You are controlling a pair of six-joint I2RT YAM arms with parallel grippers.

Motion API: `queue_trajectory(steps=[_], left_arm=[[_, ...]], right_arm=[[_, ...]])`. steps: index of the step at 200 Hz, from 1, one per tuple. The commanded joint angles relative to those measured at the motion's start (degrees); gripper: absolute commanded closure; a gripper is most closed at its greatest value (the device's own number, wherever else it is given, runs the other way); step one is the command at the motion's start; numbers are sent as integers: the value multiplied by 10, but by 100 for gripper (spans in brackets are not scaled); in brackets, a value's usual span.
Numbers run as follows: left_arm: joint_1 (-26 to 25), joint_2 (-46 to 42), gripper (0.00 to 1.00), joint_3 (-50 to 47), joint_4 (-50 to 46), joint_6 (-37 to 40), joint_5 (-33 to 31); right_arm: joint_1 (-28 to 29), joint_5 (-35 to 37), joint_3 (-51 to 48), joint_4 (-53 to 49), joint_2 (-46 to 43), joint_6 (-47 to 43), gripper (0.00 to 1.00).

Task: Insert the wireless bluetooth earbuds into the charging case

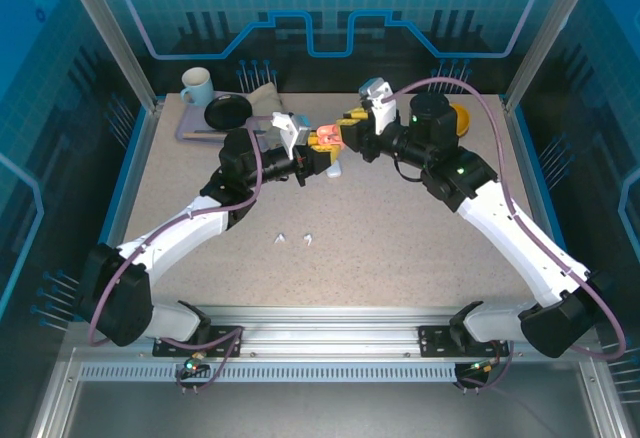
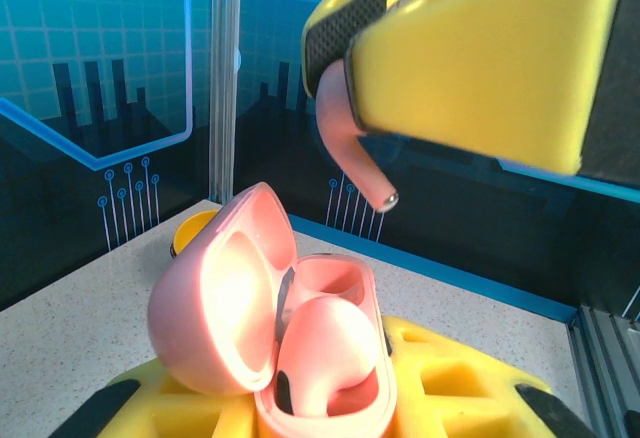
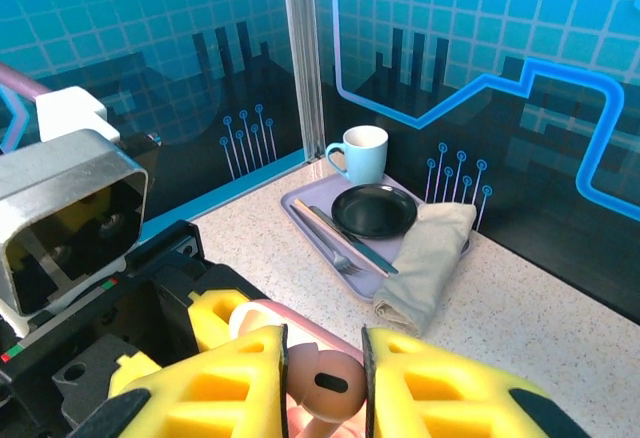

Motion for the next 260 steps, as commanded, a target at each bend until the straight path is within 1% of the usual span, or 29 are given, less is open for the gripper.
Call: queue_trajectory(steps=[1,53,120,260], left_arm=[[4,-13,100,18,12,-9,15],[4,-16,100,17,18,-14,17],[4,-16,100,19,22,-20,19],[4,-6,100,22,27,-26,19]], right_arm=[[-7,-7,-8,10,-3,8,77],[-12,2,-20,17,0,12,77],[-29,-9,-28,31,6,27,77],[-29,-34,-36,51,8,51,78]])
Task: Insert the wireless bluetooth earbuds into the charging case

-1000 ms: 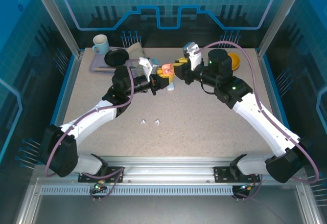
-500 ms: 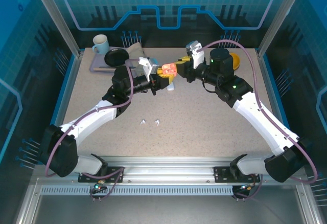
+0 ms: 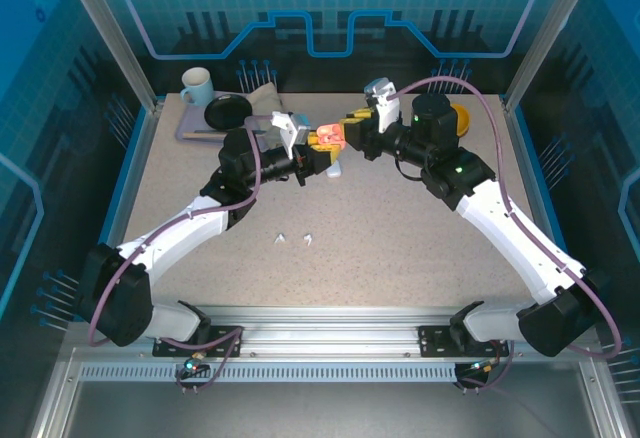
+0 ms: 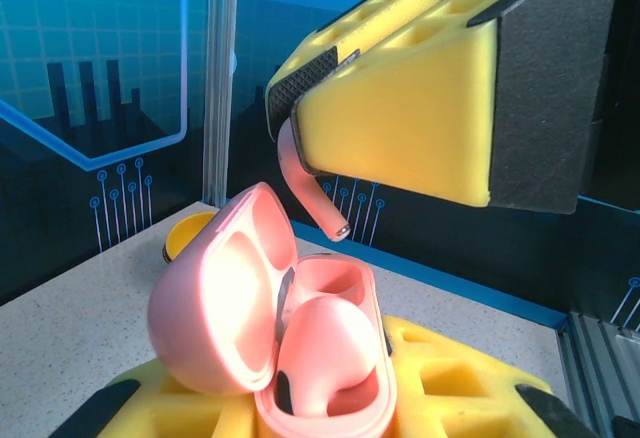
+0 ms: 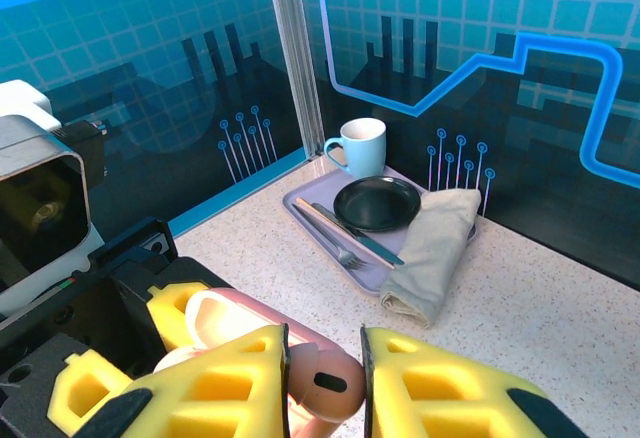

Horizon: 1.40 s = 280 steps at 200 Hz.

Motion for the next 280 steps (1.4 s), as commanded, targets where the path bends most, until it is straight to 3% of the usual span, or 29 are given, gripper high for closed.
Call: queue_trajectory(steps=[1,209,280], left_arm=[[4,-6,100,22,21,-11,15],[4,7,100,28,31,-18,-4],[4,9,100,23,38,-21,-3]], right_arm=[[-6,-14,-15,22,3,11,78],[28,-7,-54,19,-24,-4,77],[34,9,-44,19,-28,-3,58]])
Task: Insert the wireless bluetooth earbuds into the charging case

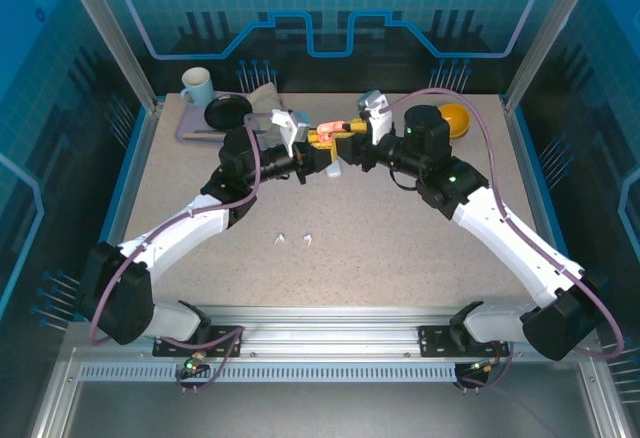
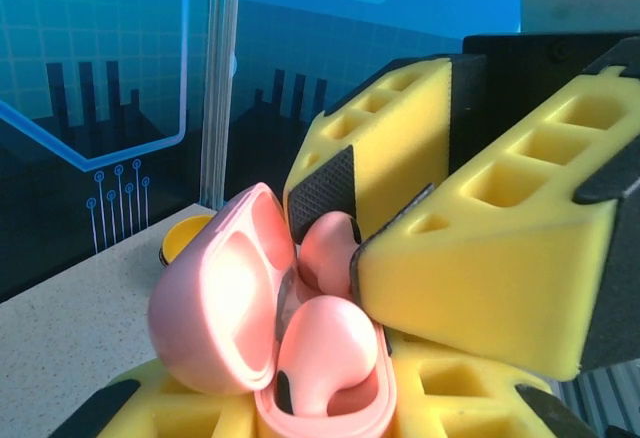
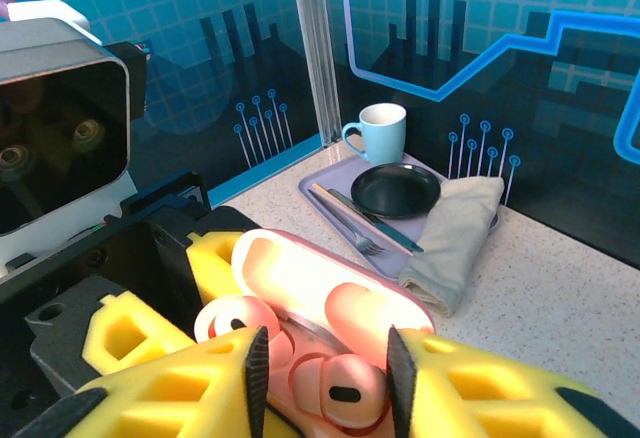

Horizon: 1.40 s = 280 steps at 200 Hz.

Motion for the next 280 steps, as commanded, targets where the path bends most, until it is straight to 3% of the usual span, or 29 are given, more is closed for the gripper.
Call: queue_trajectory(steps=[1,107,151,193,230,280], left_arm=[[3,3,100,17,32,-6,-3],[3,1,100,6,40,-8,-2],[3,2,100,0,46,-10,2],[3,1,100,-8,54,-4,10],[3,1,100,-16,57,12,30],[3,11,100,-10,9,49,65]], right_arm=[[7,2,3,-6,-14,0,58],[-1,37,28,-6,-32,10,42],[-30,15,28,27,-42,81,29],[-45,18,37,22,-43,148,26],[-65,39,87,-44,-10,178,26],[-81,33,326,-300,164,180,27]])
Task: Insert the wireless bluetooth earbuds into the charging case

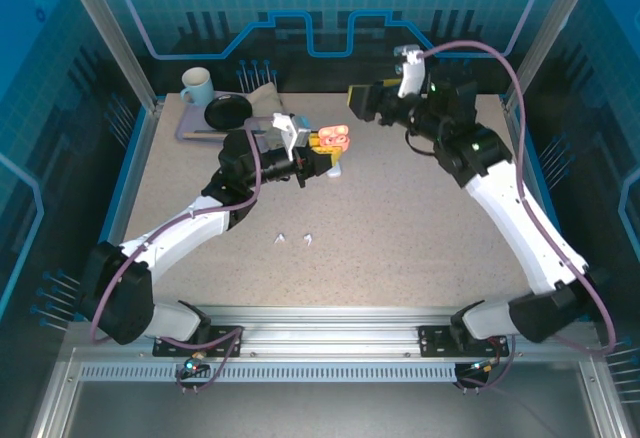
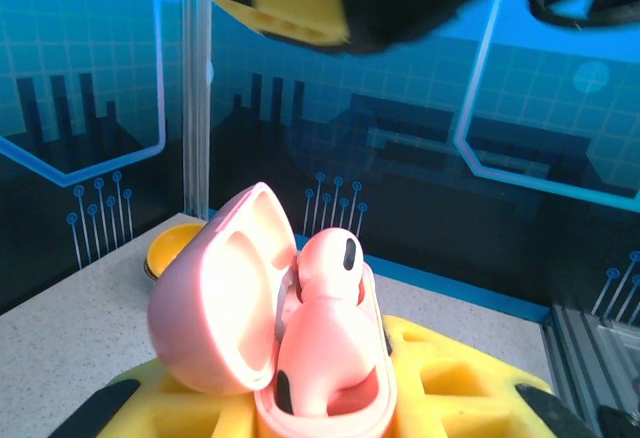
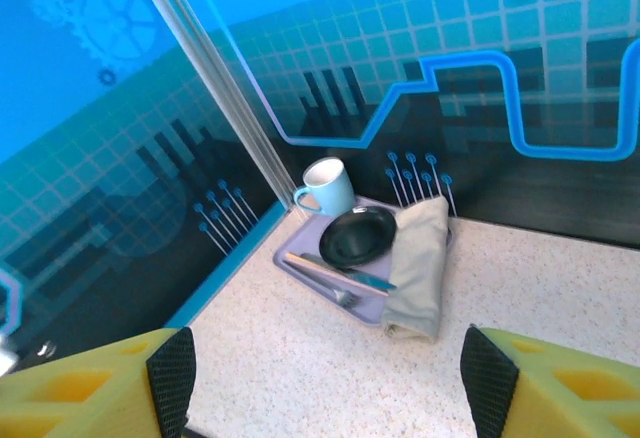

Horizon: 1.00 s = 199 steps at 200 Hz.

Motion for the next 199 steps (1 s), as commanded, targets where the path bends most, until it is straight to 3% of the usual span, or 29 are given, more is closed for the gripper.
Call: queue_trajectory(steps=[1,38,67,110,149,199], left_arm=[[4,11,100,4,-13,29,33],[4,30,100,18,-47,60,42],[3,50,100,30,-57,74,41],[4,68,100,37,-52,86,21],[14,86,100,37,-24,69,-8],[29,115,100,49,12,23,-19]], right_arm=[[-8,2,111,-170,85,13,27],[-1,-25,289,-328,228,11,31],[19,-5,326,-379,276,-3,33],[35,26,264,-384,259,-13,35],[42,29,165,-352,184,-5,37],[50,88,68,-322,85,22,36]])
